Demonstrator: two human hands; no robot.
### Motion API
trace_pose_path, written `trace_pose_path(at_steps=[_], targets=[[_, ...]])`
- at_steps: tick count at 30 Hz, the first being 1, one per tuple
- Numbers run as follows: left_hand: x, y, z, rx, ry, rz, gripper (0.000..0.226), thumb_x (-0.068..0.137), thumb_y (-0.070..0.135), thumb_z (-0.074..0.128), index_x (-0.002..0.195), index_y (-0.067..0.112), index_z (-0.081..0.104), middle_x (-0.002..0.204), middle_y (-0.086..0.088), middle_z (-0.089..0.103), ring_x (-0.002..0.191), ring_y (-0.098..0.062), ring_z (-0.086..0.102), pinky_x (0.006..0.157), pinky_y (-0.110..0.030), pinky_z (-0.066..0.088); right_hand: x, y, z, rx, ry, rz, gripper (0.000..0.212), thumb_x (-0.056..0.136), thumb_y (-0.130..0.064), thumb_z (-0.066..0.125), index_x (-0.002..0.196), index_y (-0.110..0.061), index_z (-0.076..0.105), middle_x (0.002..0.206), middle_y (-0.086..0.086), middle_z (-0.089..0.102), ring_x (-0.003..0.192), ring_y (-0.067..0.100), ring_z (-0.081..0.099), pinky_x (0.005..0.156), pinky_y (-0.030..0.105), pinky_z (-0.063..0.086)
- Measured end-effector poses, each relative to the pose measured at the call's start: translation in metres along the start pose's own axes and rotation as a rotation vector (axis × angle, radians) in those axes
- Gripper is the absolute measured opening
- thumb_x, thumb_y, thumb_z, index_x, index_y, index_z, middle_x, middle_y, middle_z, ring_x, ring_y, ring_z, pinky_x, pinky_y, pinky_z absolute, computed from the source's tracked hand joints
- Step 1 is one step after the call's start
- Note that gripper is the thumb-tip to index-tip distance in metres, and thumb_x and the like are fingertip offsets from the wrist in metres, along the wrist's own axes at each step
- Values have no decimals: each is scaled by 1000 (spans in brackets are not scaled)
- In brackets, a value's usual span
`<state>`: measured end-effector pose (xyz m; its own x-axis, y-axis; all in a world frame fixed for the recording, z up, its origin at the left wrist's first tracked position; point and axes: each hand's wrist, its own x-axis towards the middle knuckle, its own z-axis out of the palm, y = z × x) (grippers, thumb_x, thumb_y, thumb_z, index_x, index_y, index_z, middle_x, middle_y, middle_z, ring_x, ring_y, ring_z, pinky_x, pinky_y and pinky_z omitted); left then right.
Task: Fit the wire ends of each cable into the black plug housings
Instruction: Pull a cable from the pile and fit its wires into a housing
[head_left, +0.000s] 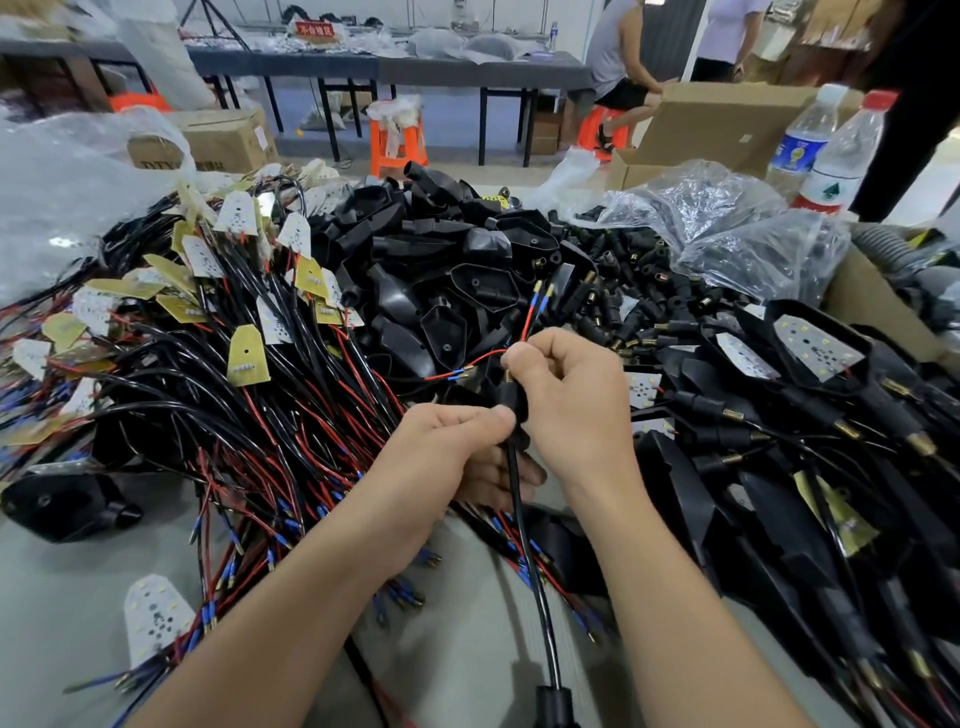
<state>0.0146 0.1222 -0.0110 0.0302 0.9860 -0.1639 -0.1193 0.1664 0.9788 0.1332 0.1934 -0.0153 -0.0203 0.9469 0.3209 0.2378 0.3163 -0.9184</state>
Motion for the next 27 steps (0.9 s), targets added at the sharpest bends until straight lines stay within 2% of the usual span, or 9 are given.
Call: trace_pose_path(at_steps=[3, 6, 11, 14, 18, 21, 24, 25, 27], targets=[[0, 4, 1, -175, -114, -67, 41, 101, 25, 49, 82, 4, 78, 86, -24, 76, 66, -25, 74, 58, -27, 59, 1, 0, -2, 152, -18, 187, 28, 91, -20, 67, 62, -20, 68, 50, -3, 52, 47, 12, 45, 52, 27, 36], [0, 4, -2, -263, -156, -102, 48, 101, 28, 45, 76, 10, 82, 85, -21, 77, 64, -22, 74, 57, -26, 59, 2, 0, -1, 262, -24, 268, 30, 91, -22, 67, 61, -22, 67, 50, -1, 54, 45, 15, 45, 53, 28, 36], [-1, -1, 4, -32, -116, -22, 26, 77, 39, 69, 65, 16, 75, 76, -19, 75, 53, -19, 67, 51, -22, 55, 8, 4, -5, 202, 157, 217, 27, 92, -18, 65, 65, -12, 66, 62, 17, 67, 50, 17, 51, 55, 32, 42], [-2, -4, 5, 21, -129, -17, 27, 76, 38, 73, 69, 12, 70, 73, -20, 74, 50, -18, 62, 48, -22, 53, 11, 4, -15, 377, 265, 252, 31, 95, -9, 61, 64, -13, 64, 57, 10, 63, 45, 15, 49, 47, 26, 41], [-4, 1, -7, 134, -292, -84, 25, 100, 24, 65, 82, 8, 72, 82, -20, 76, 64, -22, 69, 61, -27, 56, 18, -1, -25, 618, 396, 265, 31, 98, -2, 56, 69, -12, 62, 55, 2, 65, 41, 9, 49, 42, 20, 40], [-6, 6, -19, 132, -429, -133, 26, 99, 27, 60, 89, 7, 73, 93, -23, 76, 77, -25, 71, 74, -31, 58, 22, -3, -28, 761, 450, 280, 25, 101, -2, 54, 78, -7, 61, 57, 2, 65, 42, 9, 50, 45, 21, 43], [-5, 6, -26, 114, -412, -143, 29, 100, 30, 53, 90, 11, 74, 104, -22, 77, 100, -29, 74, 93, -40, 56, 23, -3, -32, 859, 451, 308, 24, 104, -4, 51, 82, -9, 58, 62, 4, 67, 46, 11, 54, 48, 21, 46], [-4, 5, -27, 82, -395, -144, 31, 100, 29, 51, 88, 13, 74, 106, -22, 77, 105, -30, 74, 94, -41, 57, 23, -3, -33, 890, 449, 315, 24, 105, -4, 50, 83, -10, 57, 63, 5, 67, 46, 11, 55, 49, 21, 48], [-4, 6, -28, -14, -370, -162, 33, 102, 26, 47, 87, 13, 73, 101, -22, 76, 94, -31, 75, 81, -38, 62, 23, -4, -36, 958, 449, 319, 23, 106, -5, 48, 86, -11, 56, 65, 6, 68, 48, 12, 58, 52, 22, 51]])
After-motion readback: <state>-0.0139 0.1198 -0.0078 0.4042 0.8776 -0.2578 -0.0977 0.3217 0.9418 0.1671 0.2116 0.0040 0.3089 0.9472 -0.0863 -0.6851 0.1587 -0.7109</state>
